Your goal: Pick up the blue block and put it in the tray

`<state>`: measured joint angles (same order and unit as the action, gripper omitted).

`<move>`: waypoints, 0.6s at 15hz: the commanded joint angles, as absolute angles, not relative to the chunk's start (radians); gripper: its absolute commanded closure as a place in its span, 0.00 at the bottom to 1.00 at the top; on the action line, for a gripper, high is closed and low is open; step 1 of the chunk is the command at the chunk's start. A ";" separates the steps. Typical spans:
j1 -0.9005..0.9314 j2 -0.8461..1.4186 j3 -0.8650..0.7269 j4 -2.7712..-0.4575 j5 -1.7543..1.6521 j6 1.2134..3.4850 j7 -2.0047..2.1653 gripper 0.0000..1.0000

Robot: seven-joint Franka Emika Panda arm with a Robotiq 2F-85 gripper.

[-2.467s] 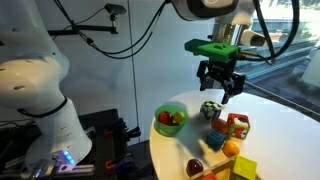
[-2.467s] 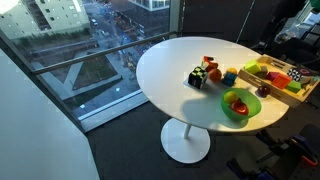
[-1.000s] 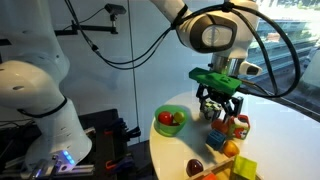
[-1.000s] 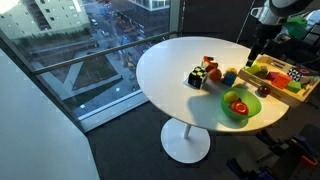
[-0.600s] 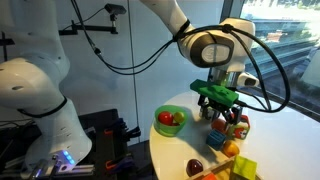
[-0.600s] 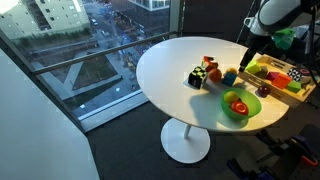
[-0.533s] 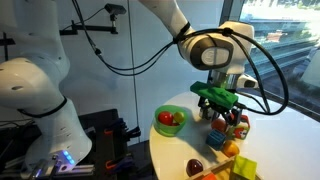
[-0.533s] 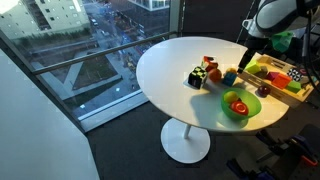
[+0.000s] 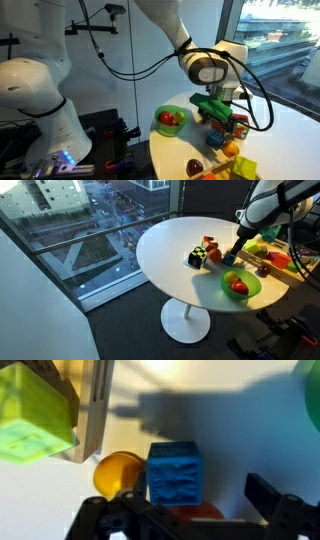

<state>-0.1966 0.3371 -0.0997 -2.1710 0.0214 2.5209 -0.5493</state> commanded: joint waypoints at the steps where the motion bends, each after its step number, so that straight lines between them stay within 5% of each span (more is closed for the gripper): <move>1: -0.236 0.365 -0.059 -2.146 0.053 2.560 -0.561 0.00; 9: -0.271 0.398 -0.025 -2.140 0.049 2.651 -0.563 0.00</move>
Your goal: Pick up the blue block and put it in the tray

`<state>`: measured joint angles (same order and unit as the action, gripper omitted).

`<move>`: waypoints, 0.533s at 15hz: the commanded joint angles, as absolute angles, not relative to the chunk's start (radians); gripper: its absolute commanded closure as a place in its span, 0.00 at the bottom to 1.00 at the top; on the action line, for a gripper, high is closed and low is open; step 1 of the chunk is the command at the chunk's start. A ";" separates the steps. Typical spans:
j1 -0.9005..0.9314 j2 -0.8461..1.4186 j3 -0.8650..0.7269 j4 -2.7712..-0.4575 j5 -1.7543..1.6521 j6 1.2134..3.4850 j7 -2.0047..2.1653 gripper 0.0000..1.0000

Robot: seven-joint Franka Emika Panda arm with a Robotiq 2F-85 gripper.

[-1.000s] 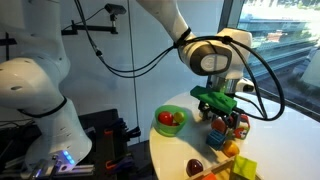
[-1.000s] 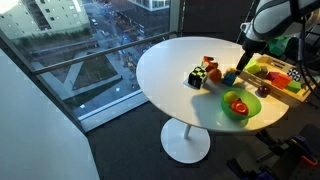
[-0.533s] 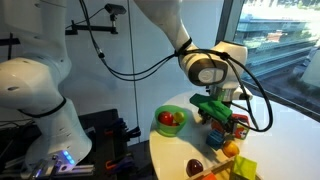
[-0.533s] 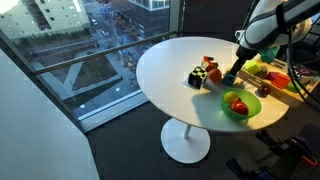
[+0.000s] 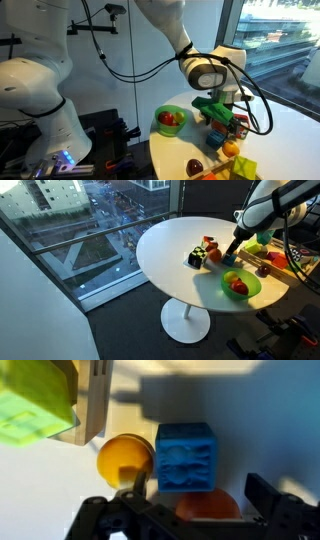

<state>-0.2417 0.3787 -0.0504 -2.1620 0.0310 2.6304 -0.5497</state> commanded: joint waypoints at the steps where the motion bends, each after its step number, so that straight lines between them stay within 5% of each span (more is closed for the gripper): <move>1: -0.274 0.403 -0.023 -2.140 0.048 2.658 -0.562 0.00; 8: -0.304 0.431 -0.003 -2.143 0.049 2.691 -0.570 0.00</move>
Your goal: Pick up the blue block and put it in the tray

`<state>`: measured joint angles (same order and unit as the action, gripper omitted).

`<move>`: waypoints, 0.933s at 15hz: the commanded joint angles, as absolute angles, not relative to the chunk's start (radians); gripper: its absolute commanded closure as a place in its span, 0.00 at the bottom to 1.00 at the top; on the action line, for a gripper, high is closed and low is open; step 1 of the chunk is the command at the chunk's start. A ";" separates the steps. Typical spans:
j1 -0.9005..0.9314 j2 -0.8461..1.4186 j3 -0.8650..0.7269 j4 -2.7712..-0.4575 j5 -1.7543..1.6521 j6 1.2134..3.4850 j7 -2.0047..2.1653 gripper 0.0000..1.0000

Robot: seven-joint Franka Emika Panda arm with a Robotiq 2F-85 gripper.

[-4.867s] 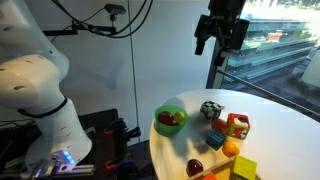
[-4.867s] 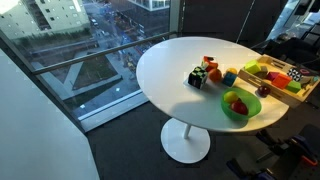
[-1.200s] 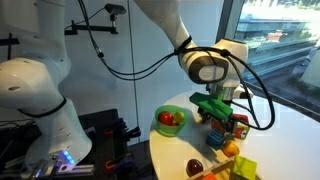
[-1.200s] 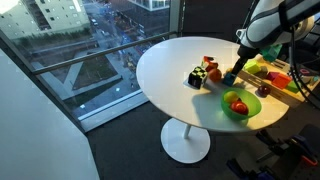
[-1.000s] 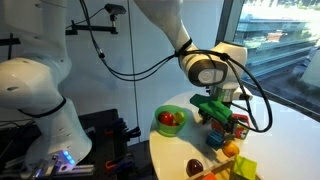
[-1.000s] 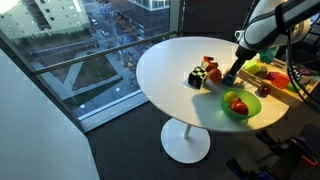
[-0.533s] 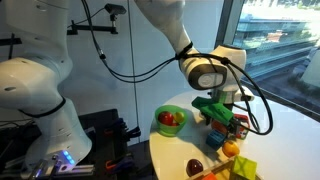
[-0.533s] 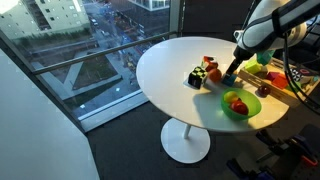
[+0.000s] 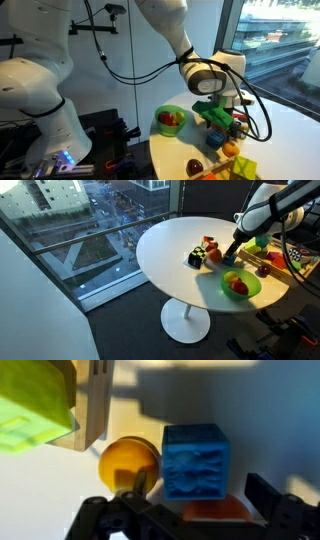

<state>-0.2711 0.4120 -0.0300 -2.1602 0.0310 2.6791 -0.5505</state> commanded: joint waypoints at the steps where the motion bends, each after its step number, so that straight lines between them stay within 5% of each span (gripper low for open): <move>1: -0.309 0.436 0.000 -2.143 0.050 2.691 -0.572 0.00; 9: -0.345 0.449 0.036 -2.142 0.076 2.672 -0.580 0.00; 10: -0.347 0.450 0.036 -2.142 0.079 2.672 -0.578 0.25; 11: -0.345 0.450 0.034 -2.141 0.076 2.671 -0.573 0.25; 14: -0.336 0.440 0.018 -2.136 0.061 2.666 -0.550 0.51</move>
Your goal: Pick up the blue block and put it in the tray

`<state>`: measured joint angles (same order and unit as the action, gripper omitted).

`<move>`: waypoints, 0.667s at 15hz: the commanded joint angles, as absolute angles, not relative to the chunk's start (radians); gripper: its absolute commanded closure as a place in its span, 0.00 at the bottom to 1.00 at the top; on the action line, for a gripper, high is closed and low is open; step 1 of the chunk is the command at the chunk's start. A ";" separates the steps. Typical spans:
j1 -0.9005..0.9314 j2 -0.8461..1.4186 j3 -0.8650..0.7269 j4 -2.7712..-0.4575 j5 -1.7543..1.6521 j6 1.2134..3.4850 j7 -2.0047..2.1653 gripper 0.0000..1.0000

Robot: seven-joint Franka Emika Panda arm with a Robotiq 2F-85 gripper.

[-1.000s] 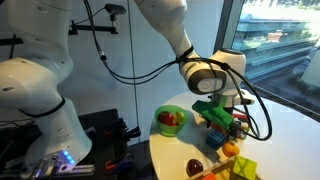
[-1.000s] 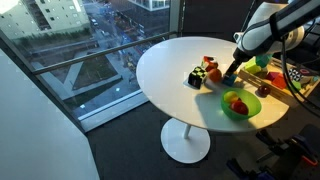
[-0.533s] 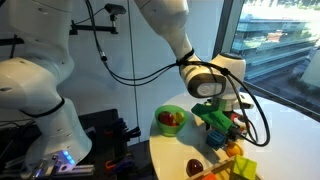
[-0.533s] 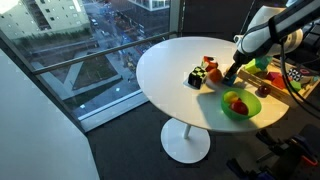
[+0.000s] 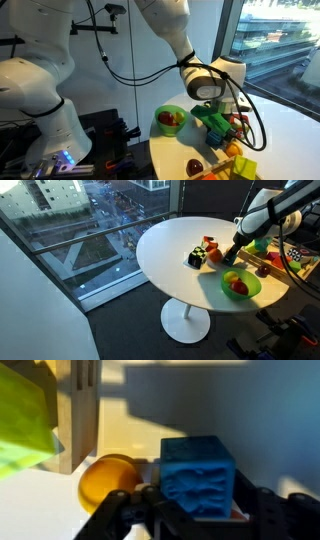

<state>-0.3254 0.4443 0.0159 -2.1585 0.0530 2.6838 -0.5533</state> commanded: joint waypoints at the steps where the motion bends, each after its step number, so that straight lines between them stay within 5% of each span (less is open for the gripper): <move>1: -0.334 0.437 0.013 -2.133 0.058 2.663 -0.544 0.60; 2: -0.335 0.431 0.012 -2.130 0.058 2.658 -0.543 0.67; 10: -0.327 0.364 -0.023 -2.077 0.052 2.483 -0.539 0.71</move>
